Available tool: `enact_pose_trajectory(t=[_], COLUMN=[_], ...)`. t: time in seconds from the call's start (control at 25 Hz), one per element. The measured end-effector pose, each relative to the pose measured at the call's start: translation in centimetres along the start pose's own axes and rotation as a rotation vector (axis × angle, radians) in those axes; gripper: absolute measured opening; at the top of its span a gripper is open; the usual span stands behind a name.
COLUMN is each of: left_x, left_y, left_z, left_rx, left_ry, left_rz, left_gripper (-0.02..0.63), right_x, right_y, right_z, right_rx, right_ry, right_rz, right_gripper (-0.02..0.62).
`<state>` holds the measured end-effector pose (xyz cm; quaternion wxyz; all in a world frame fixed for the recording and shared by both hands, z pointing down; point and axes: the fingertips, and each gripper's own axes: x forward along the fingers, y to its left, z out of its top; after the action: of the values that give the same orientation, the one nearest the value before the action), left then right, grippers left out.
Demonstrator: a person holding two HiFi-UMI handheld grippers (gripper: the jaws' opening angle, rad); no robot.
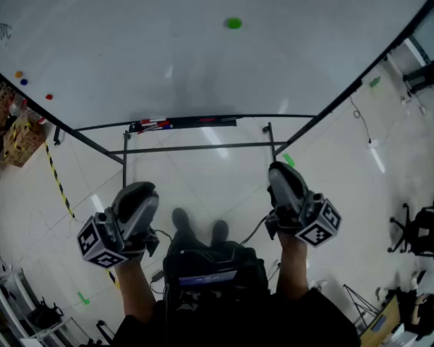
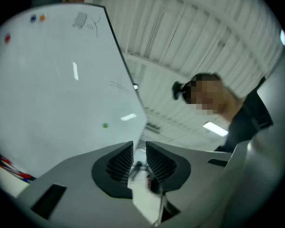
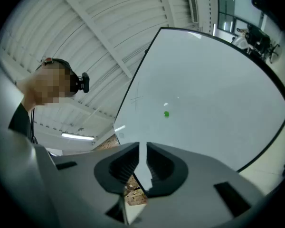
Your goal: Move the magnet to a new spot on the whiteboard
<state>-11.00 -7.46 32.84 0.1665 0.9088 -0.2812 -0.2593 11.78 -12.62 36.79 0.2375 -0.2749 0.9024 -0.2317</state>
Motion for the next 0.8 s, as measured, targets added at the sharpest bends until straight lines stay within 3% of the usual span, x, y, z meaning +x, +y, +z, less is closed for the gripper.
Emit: enact_pose_trajectory(t=[0.08, 0.16, 0.32, 0.8], left_x=[-2.0, -3.2, -3.9, -5.1], left_y=[3.4, 5.9, 9.9, 17.5], left_z=[0.9, 2.5, 5.7, 8.0], left_rx=[-0.008, -0.033, -0.051, -0.138], left_ry=[0.003, -0.029, -0.039, 0.038], left_rz=[0.149, 0.207, 0.2, 0.105], left_gripper=[0.071, 0.121, 0.21, 0.212], right_x=[1.2, 2.9, 7.2, 15.8], right_y=[-0.2, -0.7, -1.5, -3.7], right_z=[-0.5, -0.9, -1.4, 0.1], right_rx=[-0.038, -0.065, -0.12, -0.4], right_ry=[0.023, 0.041, 0.046, 0.032], right_rz=[-0.023, -0.047, -0.096, -0.355], right_gripper=[0.051, 0.063, 0.08, 0.108])
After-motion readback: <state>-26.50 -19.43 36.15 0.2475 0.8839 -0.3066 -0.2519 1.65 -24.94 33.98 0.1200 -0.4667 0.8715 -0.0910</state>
